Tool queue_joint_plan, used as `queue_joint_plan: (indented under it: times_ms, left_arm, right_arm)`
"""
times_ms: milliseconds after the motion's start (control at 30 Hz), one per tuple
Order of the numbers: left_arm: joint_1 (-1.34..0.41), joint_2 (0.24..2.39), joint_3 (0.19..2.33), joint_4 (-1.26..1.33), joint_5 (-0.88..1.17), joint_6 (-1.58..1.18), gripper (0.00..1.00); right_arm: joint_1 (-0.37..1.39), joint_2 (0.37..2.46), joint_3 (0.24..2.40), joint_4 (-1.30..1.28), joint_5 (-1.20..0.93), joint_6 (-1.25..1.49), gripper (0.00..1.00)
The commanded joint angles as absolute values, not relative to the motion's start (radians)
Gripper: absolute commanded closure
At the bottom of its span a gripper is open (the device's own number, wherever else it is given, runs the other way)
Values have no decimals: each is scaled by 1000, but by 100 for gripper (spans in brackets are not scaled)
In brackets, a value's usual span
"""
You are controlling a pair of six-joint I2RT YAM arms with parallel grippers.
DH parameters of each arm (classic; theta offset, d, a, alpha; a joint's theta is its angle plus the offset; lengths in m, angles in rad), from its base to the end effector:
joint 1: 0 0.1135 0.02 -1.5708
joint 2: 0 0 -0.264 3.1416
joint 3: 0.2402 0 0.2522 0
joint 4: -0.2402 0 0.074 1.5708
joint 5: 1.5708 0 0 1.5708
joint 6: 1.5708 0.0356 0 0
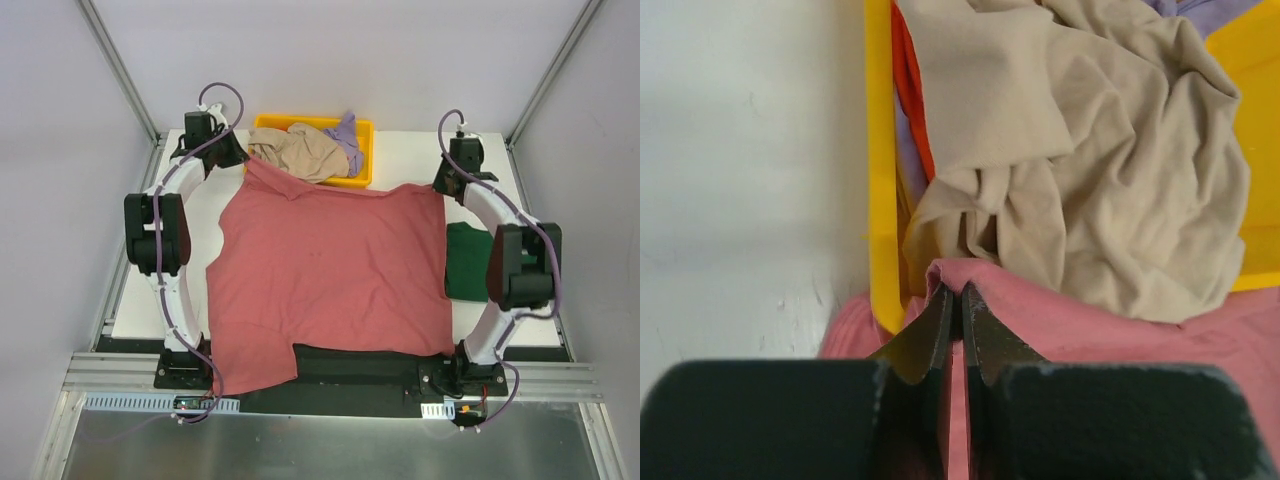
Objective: Fold and stack the t-shirts
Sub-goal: Flatten out the tshirt, then fold the flattened tshirt in 1/3 of the way
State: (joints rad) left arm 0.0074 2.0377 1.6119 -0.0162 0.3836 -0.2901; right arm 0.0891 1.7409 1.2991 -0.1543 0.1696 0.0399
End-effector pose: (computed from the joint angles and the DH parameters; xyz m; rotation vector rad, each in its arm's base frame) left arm 0.4835 -0.0097 0.2569 -0.0535 2.0227 -0.5652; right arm 0.4010 0.0298 0.2619 0.0441 2.1588 -0.1093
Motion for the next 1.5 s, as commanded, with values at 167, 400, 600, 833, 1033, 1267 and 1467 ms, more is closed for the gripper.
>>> queue_joint_plan:
  times_ms: [167,400,600,833,1033,1267,1467]
  left_arm:
    - [11,2105,1698,64,384,-244,100]
    - [11,2080,1681,49,359,-261,100]
    - [11,1945,1597,3,307,-330,100]
    - [11,1729,1401,-64,265,-416,100]
    - [11,1592,1284,-146,238,-462,100]
    - [9,1464,1172,-247,209,-541,100]
    - [8,1350,1080,-368,138,-638,100]
  right_arm:
    - [52,1959,1499,-49,23,69,100]
    - [49,1954,1516,-86,29,71,100]
    - [51,1895,1477,-124,-37,71,100]
    - [51,1773,1436,-254,-32,29,100]
    - [51,1677,1364,-331,-49,8,100]
    - [51,1602,1312,-397,-78,-46,100]
    - [51,1560,1293,-437,-41,-80,100]
